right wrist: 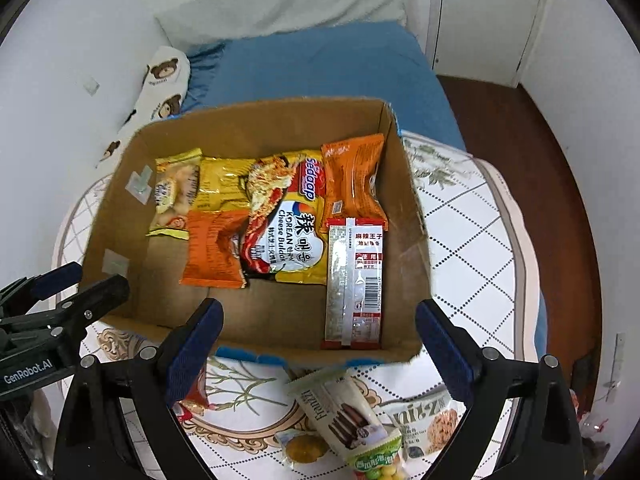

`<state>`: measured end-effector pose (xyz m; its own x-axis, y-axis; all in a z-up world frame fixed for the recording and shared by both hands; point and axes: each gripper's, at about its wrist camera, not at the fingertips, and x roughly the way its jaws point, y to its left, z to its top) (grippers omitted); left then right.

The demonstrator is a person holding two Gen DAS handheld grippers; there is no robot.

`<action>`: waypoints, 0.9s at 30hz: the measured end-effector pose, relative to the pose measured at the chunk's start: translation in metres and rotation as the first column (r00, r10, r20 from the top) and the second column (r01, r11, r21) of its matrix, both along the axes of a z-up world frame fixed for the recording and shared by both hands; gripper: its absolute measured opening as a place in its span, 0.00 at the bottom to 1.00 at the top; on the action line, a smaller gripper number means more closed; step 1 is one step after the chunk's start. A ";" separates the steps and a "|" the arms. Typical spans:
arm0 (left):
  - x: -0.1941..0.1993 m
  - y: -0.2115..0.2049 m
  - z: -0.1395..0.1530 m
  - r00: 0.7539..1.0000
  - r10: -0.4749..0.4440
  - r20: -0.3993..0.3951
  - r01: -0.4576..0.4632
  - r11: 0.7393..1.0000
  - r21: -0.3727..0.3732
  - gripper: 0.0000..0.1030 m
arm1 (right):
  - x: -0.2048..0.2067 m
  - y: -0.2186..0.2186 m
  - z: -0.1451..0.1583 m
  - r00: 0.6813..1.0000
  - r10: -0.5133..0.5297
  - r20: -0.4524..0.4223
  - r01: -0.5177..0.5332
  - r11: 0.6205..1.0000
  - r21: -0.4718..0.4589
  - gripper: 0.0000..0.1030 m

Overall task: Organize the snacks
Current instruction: 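Move both tools back over the snack pile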

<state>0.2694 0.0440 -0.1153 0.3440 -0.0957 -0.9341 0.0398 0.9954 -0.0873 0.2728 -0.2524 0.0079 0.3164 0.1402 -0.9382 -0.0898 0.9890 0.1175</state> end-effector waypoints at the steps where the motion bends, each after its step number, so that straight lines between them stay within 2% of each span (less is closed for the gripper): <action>1: -0.006 0.001 0.005 1.000 0.002 0.014 -0.002 1.000 -0.002 0.84 | -0.006 -0.001 0.007 1.000 -0.003 0.016 0.003 1.000 0.003 0.96; 6: -0.038 0.002 0.038 0.991 0.011 0.133 -0.017 0.999 0.048 0.84 | -0.036 -0.005 0.036 0.996 -0.009 0.088 0.009 1.000 0.007 0.96; 9: -0.055 0.000 0.055 0.984 0.002 0.178 -0.013 0.998 0.060 0.84 | -0.053 -0.006 0.053 0.992 -0.010 0.129 0.010 1.000 0.004 0.96; 15: -0.086 -0.007 0.083 0.970 -0.027 0.243 0.013 0.998 0.057 0.84 | -0.090 -0.007 0.087 0.980 -0.009 0.200 0.005 1.000 0.018 0.96; 19: -0.100 -0.009 0.091 0.966 -0.027 0.258 0.016 0.999 0.045 0.84 | -0.109 -0.006 0.101 0.975 -0.010 0.222 0.000 0.999 0.043 0.96; 23: -0.113 -0.007 0.091 0.966 -0.015 0.257 0.005 0.999 0.040 0.84 | -0.125 -0.010 0.103 0.977 -0.015 0.212 0.000 0.998 0.070 0.96; 27: -0.123 0.005 0.074 0.974 0.021 0.225 -0.032 0.998 0.045 0.84 | -0.131 -0.023 0.075 0.990 -0.038 0.136 0.026 0.996 0.088 0.96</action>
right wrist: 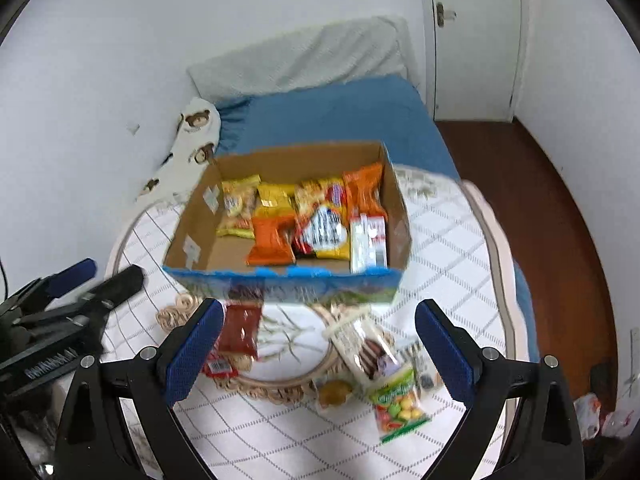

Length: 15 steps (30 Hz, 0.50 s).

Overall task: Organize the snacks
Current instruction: 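Move both tools back over the snack pile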

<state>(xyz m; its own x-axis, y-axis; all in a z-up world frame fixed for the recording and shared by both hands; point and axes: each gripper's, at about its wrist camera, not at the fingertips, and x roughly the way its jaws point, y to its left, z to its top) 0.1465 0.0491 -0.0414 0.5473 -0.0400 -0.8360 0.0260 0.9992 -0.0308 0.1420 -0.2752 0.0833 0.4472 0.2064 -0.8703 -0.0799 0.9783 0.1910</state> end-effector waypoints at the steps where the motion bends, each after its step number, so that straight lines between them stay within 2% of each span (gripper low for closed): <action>1: -0.001 0.004 -0.007 1.000 0.011 -0.015 -0.011 1.000 0.007 0.84 | 0.001 -0.003 -0.009 1.000 -0.004 -0.021 0.004 1.000 0.006 0.96; 5: 0.002 0.022 -0.050 0.992 0.063 -0.112 -0.059 0.997 0.040 0.84 | 0.009 -0.015 -0.066 0.990 -0.010 -0.139 0.009 1.000 -0.012 0.96; 10: 0.006 0.040 -0.119 0.961 0.122 -0.248 -0.094 0.988 0.122 0.84 | 0.025 -0.015 -0.138 0.968 0.023 -0.248 -0.038 0.998 -0.059 0.95; 13: 0.010 0.046 -0.150 0.934 0.133 -0.333 -0.102 0.989 0.108 0.84 | 0.035 -0.011 -0.167 0.959 0.034 -0.282 -0.063 0.993 -0.096 0.95; 15: 0.016 0.045 -0.163 0.918 0.121 -0.377 -0.105 0.992 0.064 0.84 | 0.040 -0.010 -0.179 0.953 0.037 -0.300 -0.069 0.993 -0.098 0.94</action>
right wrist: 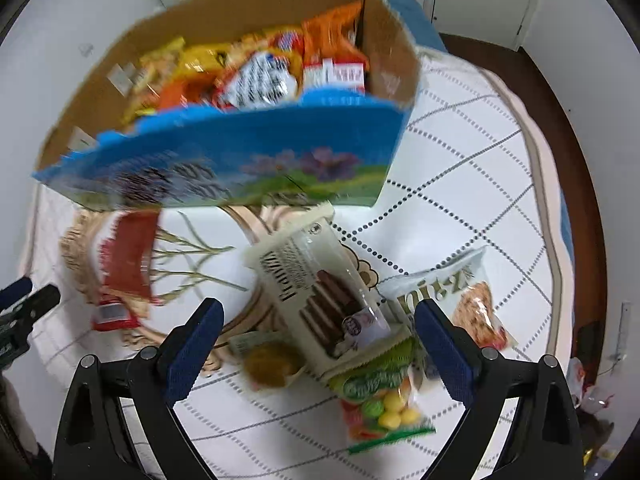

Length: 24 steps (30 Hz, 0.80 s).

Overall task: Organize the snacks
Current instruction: 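Move both tools back over the snack pile, then grasp the dark red packet with the left tool while the right tool grasps the Franzzi cookie pack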

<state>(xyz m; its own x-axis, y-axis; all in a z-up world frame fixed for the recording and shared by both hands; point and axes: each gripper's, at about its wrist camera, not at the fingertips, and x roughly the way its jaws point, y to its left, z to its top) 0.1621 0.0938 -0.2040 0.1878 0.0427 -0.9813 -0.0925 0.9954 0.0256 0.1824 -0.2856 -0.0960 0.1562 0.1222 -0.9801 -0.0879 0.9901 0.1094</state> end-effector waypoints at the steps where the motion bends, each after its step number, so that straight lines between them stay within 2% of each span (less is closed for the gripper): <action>1: 0.003 -0.002 -0.005 1.000 0.002 -0.012 -0.002 1.000 -0.017 0.84 | 0.003 0.001 -0.006 1.000 0.002 -0.007 -0.002 1.000 -0.002 0.94; 3: 0.015 -0.007 -0.017 0.999 0.001 -0.045 -0.004 0.998 -0.058 0.84 | 0.009 0.002 -0.017 1.000 0.007 -0.026 -0.008 1.000 -0.011 0.93; 5: 0.025 -0.015 -0.027 0.997 -0.012 -0.072 0.007 0.998 -0.067 0.84 | 0.014 0.002 -0.027 0.999 0.012 -0.050 -0.013 1.000 -0.016 0.90; 11: 0.053 -0.042 -0.058 0.990 -0.078 -0.114 0.074 0.997 -0.039 0.83 | 0.022 0.006 -0.051 0.992 0.065 -0.111 -0.066 0.998 -0.003 0.77; 13: 0.057 -0.048 -0.065 0.990 -0.086 -0.115 0.084 0.996 -0.022 0.66 | 0.021 0.008 -0.053 0.991 0.072 -0.113 -0.072 0.997 0.009 0.72; 14: 0.058 -0.049 -0.069 0.988 -0.089 -0.127 0.088 0.996 -0.011 0.55 | 0.020 0.009 -0.053 0.992 0.064 -0.107 -0.064 0.998 0.002 0.72; 17: 0.057 -0.051 -0.074 0.988 -0.084 -0.128 0.082 0.996 -0.015 0.51 | 0.016 0.005 -0.053 0.993 0.013 -0.120 -0.010 1.000 0.019 0.67; 20: 0.047 -0.048 -0.074 0.989 -0.068 -0.128 0.064 0.997 -0.036 0.51 | 0.010 -0.008 -0.058 0.985 -0.044 -0.164 0.060 0.994 0.092 0.59; 24: 0.022 -0.045 -0.076 0.987 -0.056 -0.153 0.046 0.997 -0.066 0.50 | -0.004 -0.018 -0.064 0.974 -0.077 -0.215 0.110 0.983 0.145 0.56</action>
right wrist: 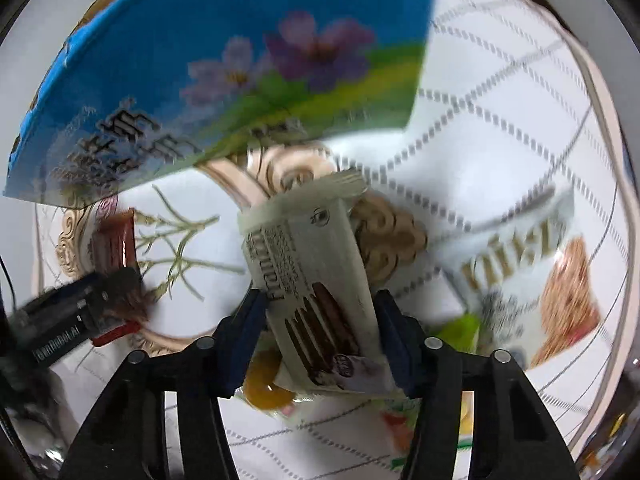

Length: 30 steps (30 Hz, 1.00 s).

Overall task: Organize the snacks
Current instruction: 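Grasp the dark red packet with the left tool while the right tool grasps the Franzzi cookie pack, then carry both packets into the cardboard box and open both tools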

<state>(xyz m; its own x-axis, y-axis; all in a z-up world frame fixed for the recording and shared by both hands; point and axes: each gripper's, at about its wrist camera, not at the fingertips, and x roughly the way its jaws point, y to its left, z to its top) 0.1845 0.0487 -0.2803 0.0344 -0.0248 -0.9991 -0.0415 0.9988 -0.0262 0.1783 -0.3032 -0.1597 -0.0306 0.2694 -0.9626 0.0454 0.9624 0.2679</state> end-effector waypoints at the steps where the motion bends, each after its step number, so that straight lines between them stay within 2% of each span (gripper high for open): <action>1: -0.009 0.001 -0.002 1.000 0.004 -0.011 -0.004 1.000 -0.011 0.51 | -0.003 -0.001 0.000 1.000 -0.004 -0.004 0.004 1.000 0.009 0.56; 4: -0.021 0.003 -0.010 0.999 0.013 -0.037 -0.014 0.999 -0.034 0.51 | -0.009 0.000 -0.003 1.000 0.004 -0.002 -0.004 1.000 0.008 0.58; 7: -0.017 0.008 -0.023 0.997 0.032 -0.071 -0.036 0.998 -0.059 0.53 | -0.002 0.013 -0.010 0.999 0.047 0.012 -0.047 0.999 -0.024 0.61; 9: -0.012 0.007 -0.028 0.997 0.024 -0.073 -0.027 0.998 -0.050 0.53 | -0.001 0.025 -0.017 0.995 0.098 0.025 -0.095 0.992 -0.088 0.61; 12: -0.010 0.000 -0.024 0.999 -0.005 -0.041 0.005 1.000 -0.011 0.52 | -0.008 0.038 -0.018 0.992 0.117 0.048 -0.110 0.986 -0.125 0.57; 15: -0.019 -0.009 -0.020 1.000 -0.013 -0.029 0.013 1.000 -0.007 0.51 | -0.019 0.033 -0.014 0.995 0.088 0.037 -0.084 0.993 -0.085 0.56; 19: -0.044 -0.022 -0.020 0.998 -0.020 -0.056 0.018 0.999 -0.041 0.51 | -0.047 0.030 -0.007 0.998 0.066 -0.010 -0.066 0.998 -0.004 0.55; 21: -0.057 -0.027 -0.024 0.996 -0.030 -0.082 0.025 0.997 -0.071 0.53 | -0.064 0.029 -0.008 0.997 0.063 -0.035 -0.062 0.998 0.026 0.55; 23: -0.062 -0.033 -0.033 0.994 -0.037 -0.101 0.030 0.997 -0.068 0.53 | -0.074 0.030 -0.015 0.997 0.054 -0.060 -0.051 0.998 0.046 0.56; 27: -0.065 -0.051 -0.042 0.995 -0.062 -0.073 0.062 0.998 -0.009 0.52 | -0.075 0.038 -0.025 0.998 0.049 -0.049 -0.049 0.999 0.005 0.56; 30: -0.062 -0.064 -0.036 0.996 -0.063 -0.058 0.063 0.998 -0.003 0.51 | -0.072 0.051 -0.030 0.997 0.073 -0.019 -0.073 0.997 -0.023 0.56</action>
